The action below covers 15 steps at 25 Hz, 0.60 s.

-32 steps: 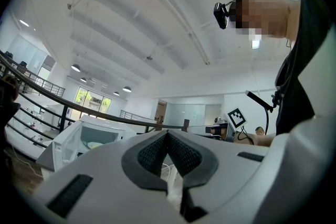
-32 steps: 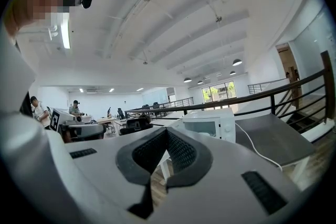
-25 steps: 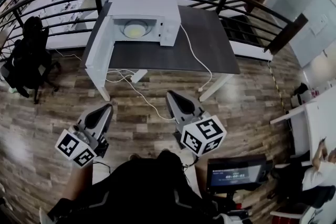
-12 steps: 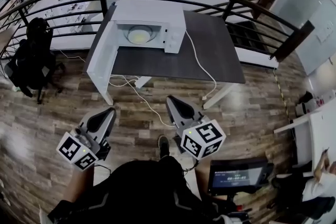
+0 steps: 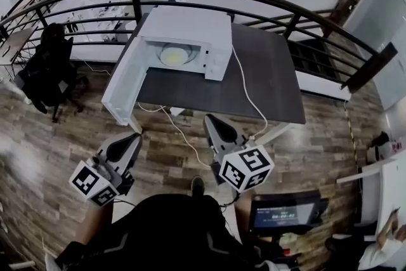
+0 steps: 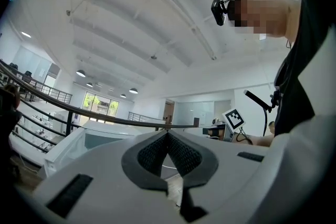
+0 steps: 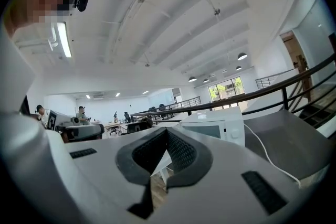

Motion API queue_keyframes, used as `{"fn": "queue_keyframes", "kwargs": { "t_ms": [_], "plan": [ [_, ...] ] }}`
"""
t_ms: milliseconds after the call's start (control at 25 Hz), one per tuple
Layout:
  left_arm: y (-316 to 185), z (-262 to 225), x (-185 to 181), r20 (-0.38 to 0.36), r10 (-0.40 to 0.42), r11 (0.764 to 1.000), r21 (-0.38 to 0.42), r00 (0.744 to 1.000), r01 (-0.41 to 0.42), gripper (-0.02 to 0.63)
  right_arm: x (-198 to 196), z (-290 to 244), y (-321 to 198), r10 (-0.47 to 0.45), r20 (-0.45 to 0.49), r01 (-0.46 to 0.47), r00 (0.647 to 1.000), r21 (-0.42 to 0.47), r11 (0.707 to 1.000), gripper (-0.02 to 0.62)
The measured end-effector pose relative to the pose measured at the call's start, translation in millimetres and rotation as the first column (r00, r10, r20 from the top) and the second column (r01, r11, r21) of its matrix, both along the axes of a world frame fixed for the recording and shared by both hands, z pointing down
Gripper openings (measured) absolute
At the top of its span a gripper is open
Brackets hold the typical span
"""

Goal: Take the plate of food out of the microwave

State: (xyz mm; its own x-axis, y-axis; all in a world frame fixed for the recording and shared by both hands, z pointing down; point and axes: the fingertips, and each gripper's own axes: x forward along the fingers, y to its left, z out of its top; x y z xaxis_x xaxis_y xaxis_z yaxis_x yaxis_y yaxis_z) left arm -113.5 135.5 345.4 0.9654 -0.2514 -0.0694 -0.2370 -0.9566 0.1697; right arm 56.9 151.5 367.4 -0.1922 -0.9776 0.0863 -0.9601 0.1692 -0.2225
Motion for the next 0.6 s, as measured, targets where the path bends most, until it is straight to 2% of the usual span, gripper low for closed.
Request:
{"fn": "queue_keyframes", "kwargs": {
  "t_ms": [280,600],
  "plan": [
    [-27,-9,56,-0.007,-0.034,0.999,0.019,0.999,0.034,0.003,50,2,-32,-0.051,0.006,0.051,0.999,0.002,0.999,0.002],
    [-43,-9,107,0.029,-0.082,0.996,0.037,0.996,0.081,0.003,94,7,-61,-0.106,0.011,0.106,0.994,0.001,0.994,0.002]
  ]
}}
